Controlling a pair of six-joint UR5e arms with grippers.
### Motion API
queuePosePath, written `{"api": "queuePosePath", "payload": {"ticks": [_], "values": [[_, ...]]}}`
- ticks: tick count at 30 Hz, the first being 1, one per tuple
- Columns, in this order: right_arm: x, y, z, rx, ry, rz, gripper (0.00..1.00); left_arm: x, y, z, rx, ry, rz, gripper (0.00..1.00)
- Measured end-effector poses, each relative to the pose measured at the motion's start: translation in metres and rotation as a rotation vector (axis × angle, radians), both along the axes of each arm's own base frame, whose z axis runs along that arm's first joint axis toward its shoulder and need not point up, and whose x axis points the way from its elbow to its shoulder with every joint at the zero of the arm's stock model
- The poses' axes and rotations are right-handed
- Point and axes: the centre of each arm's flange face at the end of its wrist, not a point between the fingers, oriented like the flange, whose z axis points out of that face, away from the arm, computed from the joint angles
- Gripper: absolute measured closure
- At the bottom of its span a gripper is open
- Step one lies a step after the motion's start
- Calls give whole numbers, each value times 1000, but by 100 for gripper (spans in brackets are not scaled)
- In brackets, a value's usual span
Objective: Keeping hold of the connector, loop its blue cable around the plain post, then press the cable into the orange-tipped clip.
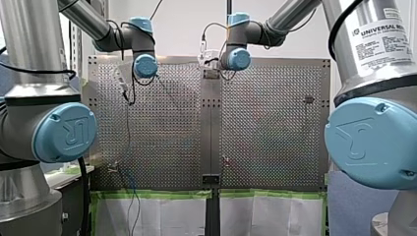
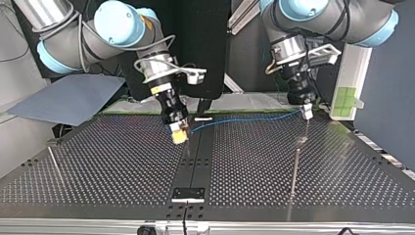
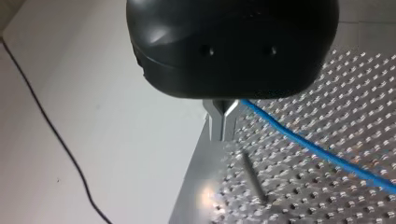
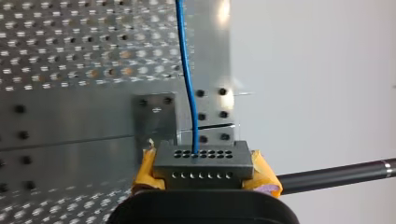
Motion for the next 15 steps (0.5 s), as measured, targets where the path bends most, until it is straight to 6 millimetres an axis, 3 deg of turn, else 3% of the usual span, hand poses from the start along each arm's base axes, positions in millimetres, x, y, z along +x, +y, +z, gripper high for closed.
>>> {"api": "queuePosePath", "payload": {"ticks": [15], "values": [[11, -15, 30, -14, -5, 49, 100, 36, 38, 60, 1, -24, 17, 100]]}}
